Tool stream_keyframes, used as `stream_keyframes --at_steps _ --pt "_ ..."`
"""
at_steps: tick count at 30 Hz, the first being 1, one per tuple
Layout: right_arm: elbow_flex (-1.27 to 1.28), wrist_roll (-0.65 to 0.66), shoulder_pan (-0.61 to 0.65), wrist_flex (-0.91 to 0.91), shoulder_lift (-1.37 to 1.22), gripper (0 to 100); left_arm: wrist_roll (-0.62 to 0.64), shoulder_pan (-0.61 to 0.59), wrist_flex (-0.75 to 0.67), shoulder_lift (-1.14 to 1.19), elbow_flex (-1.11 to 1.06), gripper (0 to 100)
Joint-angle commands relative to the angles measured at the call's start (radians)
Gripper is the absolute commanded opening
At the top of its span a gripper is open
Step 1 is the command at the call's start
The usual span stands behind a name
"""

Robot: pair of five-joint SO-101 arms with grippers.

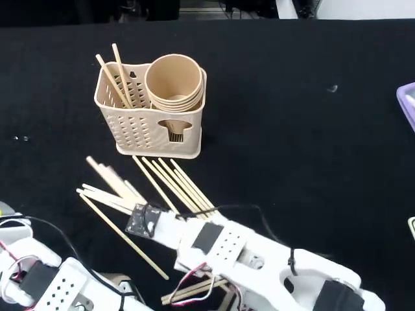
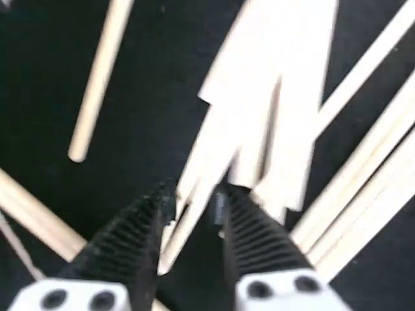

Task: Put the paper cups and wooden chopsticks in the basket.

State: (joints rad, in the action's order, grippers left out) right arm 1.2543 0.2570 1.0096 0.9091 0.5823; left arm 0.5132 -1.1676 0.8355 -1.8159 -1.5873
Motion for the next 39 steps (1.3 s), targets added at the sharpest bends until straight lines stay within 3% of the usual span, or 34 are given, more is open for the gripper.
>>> stream_keyframes --at_steps 1,9,16,20,24,29,39 --pt "-0.012 0.087 -0.095 0.005 0.012 2.1 0.008 0.024 -0.014 -0.006 0.042 24" --pt "-0.127 0.201 -0.287 0.006 0.012 1.5 0.008 0.024 -0.014 -0.006 0.042 24" --pt "-0.137 0.212 -0.292 0.009 0.012 3.8 0.008 0.024 -0.014 -0.005 0.042 24" --pt "-0.163 0.212 -0.290 0.095 0.012 13.6 0.006 0.048 -0.012 -0.005 0.030 24" --pt "-0.226 0.215 -0.299 0.222 0.013 15.5 0.003 0.085 -0.012 -0.005 0.022 24" --pt "-0.312 0.353 -0.253 0.448 0.024 15.5 -0.049 0.110 -0.012 -0.005 0.021 24" --pt "-0.021 0.397 -0.009 0.296 0.251 15.5 -0.049 0.110 -0.014 -0.005 0.021 24"
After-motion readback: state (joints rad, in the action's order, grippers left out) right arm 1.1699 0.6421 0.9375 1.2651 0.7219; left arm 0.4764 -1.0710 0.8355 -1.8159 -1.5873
